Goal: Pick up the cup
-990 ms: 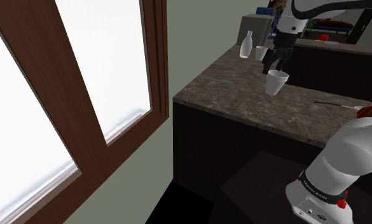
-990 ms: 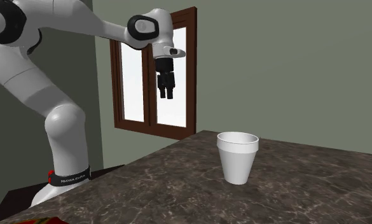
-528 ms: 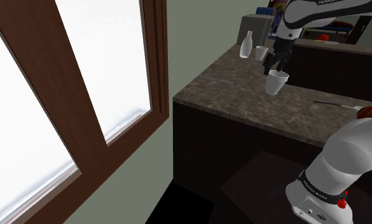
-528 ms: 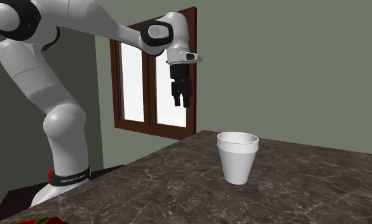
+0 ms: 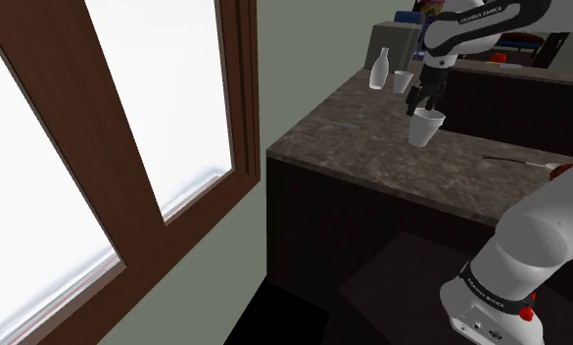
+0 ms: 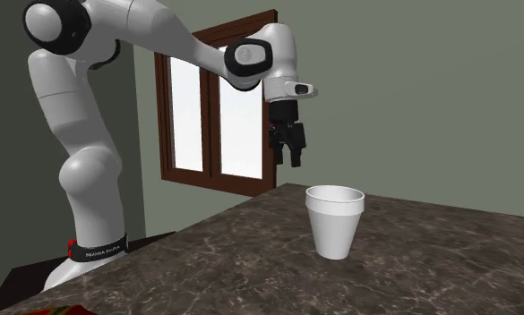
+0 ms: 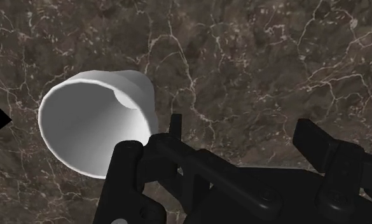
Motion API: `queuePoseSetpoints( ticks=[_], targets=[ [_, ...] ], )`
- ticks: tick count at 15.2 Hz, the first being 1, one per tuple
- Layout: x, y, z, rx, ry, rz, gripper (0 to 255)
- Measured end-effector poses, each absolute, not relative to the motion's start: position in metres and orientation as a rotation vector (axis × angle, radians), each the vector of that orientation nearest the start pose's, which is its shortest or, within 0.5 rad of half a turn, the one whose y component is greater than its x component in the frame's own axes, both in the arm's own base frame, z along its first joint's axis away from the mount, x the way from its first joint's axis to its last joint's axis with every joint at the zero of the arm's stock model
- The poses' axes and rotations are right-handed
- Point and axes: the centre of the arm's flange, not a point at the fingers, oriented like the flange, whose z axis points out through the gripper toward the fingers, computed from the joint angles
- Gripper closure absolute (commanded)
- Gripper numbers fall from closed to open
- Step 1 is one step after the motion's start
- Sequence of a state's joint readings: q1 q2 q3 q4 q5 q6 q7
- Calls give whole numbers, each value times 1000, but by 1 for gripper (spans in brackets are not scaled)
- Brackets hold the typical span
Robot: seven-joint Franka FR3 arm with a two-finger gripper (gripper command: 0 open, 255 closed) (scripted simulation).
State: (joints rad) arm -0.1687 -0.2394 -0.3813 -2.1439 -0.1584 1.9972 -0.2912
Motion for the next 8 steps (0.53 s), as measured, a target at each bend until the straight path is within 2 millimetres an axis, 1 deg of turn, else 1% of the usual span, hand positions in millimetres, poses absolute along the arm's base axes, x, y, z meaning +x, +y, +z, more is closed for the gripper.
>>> queuePoseSetpoints(
  ticks=[1, 3, 5, 7, 8],
  targets=[
    [416, -287, 496, -3215, 316, -76, 0],
    [421, -310, 487, -3224, 329, -77, 0],
    [427, -331, 483, -3232, 342, -79, 0],
    [434, -348, 477, -3240, 352, -79, 0],
    [436, -352, 471, -3241, 354, -79, 0]
  ],
)
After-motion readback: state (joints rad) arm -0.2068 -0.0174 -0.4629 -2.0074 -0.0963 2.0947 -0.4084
